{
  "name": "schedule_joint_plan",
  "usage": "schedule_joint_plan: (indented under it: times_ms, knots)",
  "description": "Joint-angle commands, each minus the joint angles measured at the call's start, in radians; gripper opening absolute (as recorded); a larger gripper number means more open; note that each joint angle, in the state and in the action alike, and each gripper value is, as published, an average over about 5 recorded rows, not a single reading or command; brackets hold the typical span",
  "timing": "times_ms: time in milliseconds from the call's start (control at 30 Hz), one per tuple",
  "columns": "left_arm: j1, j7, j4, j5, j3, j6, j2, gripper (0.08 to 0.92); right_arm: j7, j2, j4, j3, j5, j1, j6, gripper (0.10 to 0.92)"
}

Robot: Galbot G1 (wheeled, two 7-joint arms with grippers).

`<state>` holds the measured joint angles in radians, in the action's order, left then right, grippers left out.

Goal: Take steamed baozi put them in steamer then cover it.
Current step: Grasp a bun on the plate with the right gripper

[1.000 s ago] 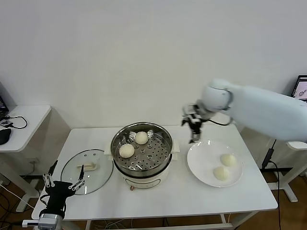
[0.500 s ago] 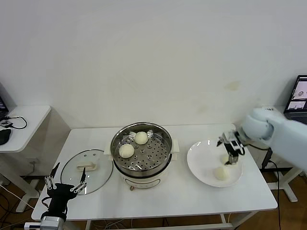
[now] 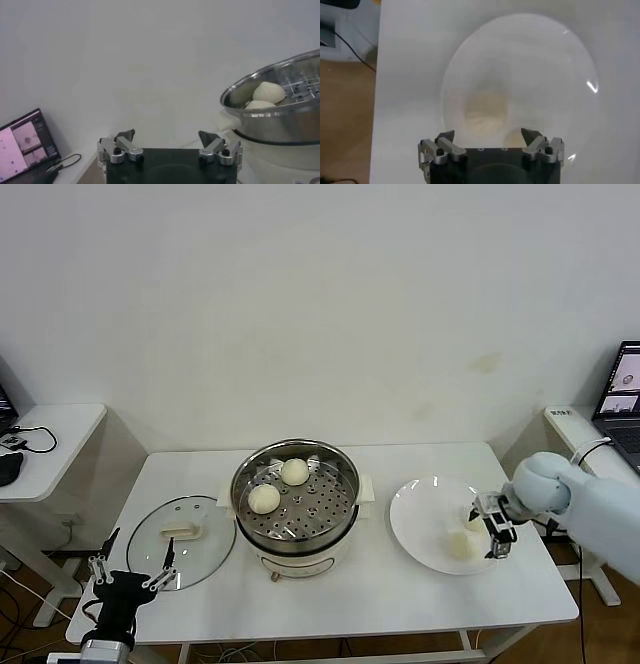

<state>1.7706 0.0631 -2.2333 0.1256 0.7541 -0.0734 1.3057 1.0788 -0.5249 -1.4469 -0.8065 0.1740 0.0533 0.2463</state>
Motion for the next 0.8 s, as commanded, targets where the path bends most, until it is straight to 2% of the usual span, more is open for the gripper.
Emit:
schedule_joint_plan:
  times_ms: [33,467,800]
  knots:
    - [0.001,0.001,0.003,0.0,0.004,0.002,0.001,0.823,-0.003,-0.047,0.06,0.066,0.043,0.102,-0.01,0.823]
    - [-0.001,0.002,0.01,0.0,0.007,0.003,0.001,0.823,-0.031,-0.12,0.126,0.082,0.042,0.109,0.007,0.809]
    - [0.001,0.003,0.01,-0.001,0.01,0.004,0.003,0.823,-0.01,-0.126,0.132,0.075,0.034,0.095,0.021,0.69]
